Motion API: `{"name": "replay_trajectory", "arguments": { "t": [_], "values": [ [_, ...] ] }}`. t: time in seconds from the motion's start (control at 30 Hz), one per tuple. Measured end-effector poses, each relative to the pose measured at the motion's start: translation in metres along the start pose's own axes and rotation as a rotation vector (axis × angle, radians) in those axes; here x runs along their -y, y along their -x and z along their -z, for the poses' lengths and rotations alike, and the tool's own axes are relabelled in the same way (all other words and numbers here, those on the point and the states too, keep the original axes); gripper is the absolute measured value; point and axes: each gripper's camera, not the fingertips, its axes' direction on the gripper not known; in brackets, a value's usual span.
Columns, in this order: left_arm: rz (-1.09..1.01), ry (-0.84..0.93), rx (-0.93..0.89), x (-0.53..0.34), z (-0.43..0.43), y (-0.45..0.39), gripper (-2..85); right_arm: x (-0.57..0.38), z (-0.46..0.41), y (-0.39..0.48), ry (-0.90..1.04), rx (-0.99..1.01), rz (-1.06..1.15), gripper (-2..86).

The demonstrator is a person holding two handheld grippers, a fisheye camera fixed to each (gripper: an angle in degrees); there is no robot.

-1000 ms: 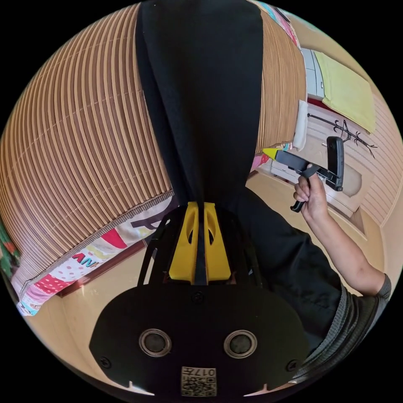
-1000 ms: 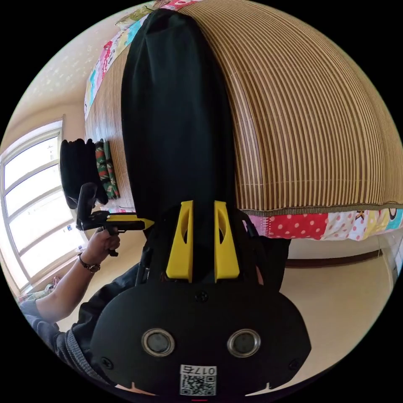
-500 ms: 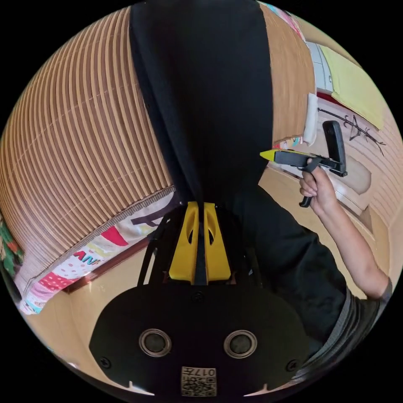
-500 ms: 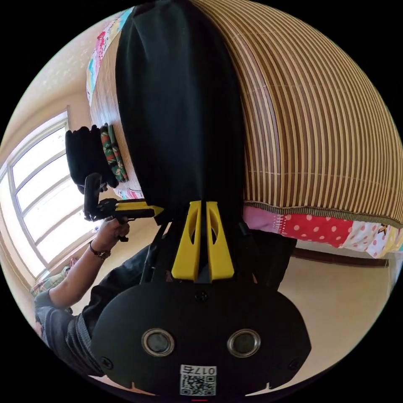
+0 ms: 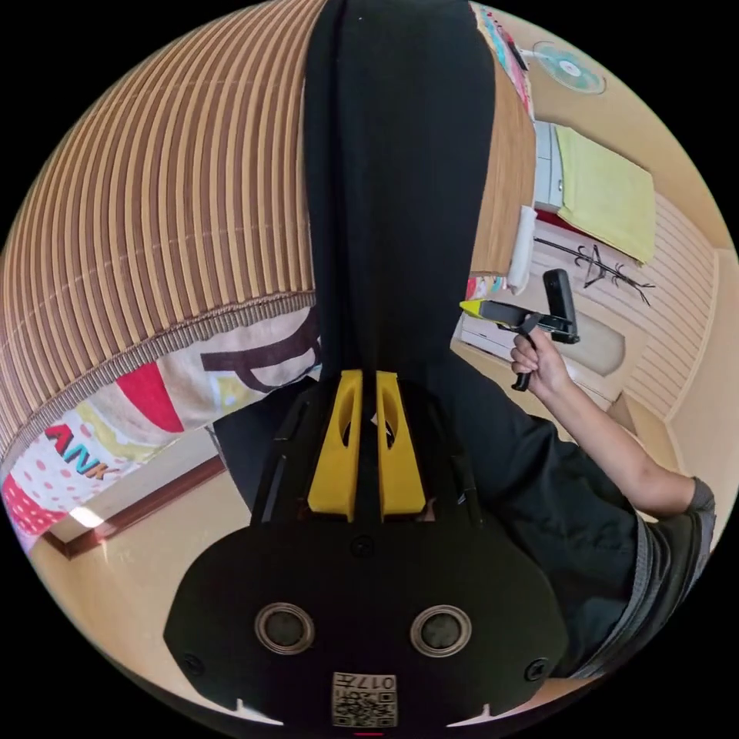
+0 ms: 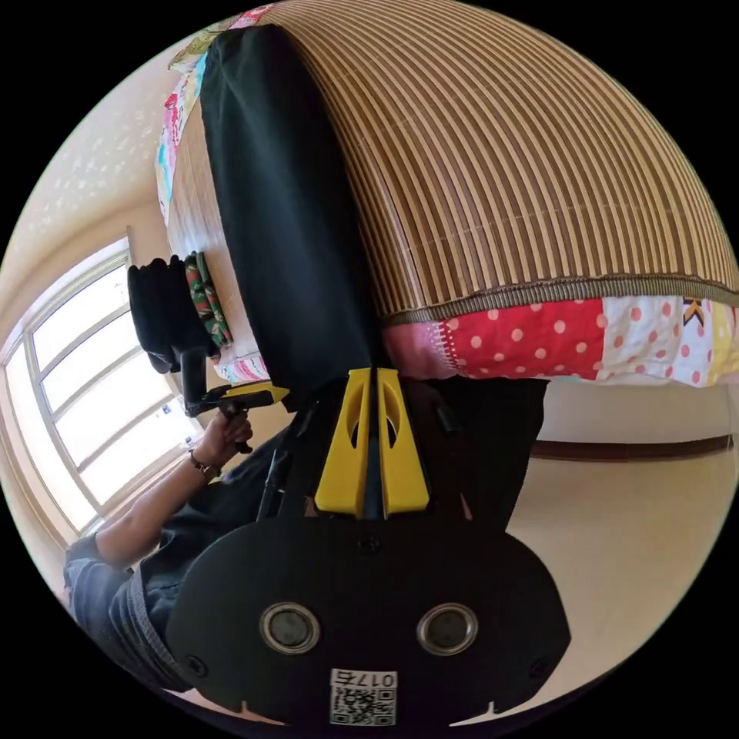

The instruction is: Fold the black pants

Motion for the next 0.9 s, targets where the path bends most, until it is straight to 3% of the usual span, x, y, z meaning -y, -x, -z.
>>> {"name": "replay_trajectory", "arguments": {
  "t": [0.1,0.2,0.27,0.33,0.47,0.57,0.67,0.87,0.9],
  "values": [
    [-0.009,0.055,0.109,0.000,0.004,0.000,9.8,0.016,-0.013,0.004,0.116,-0.109,0.003,11.5],
    [-0.036,0.123,0.091,0.007,0.008,0.011,15.8,0.028,-0.026,-0.002,0.210,-0.096,0.016,22.8],
    [-0.040,0.119,0.033,0.013,0.016,0.021,16.2,0.034,-0.028,-0.011,0.195,-0.021,0.015,23.3],
    [-0.009,0.129,0.001,0.020,0.017,0.031,16.5,0.044,-0.031,-0.029,0.173,0.139,-0.027,22.0],
    [0.015,0.159,-0.019,0.024,0.017,0.046,15.4,0.052,-0.034,-0.056,0.181,0.183,-0.122,18.9],
    [-0.052,0.186,-0.058,0.020,0.016,0.045,7.6,0.052,-0.035,-0.061,0.241,0.186,-0.023,11.4],
    [-0.139,0.179,-0.098,0.009,0.028,0.042,5.9,0.039,-0.021,-0.063,0.248,0.192,0.130,4.8],
    [-0.382,0.115,-0.433,-0.037,0.091,0.040,5.0,-0.008,0.036,-0.097,0.179,0.517,0.321,2.6],
    [-0.408,0.116,-0.451,-0.043,0.098,0.037,4.9,-0.021,0.047,-0.100,0.158,0.645,0.376,2.4]
  ]
}}
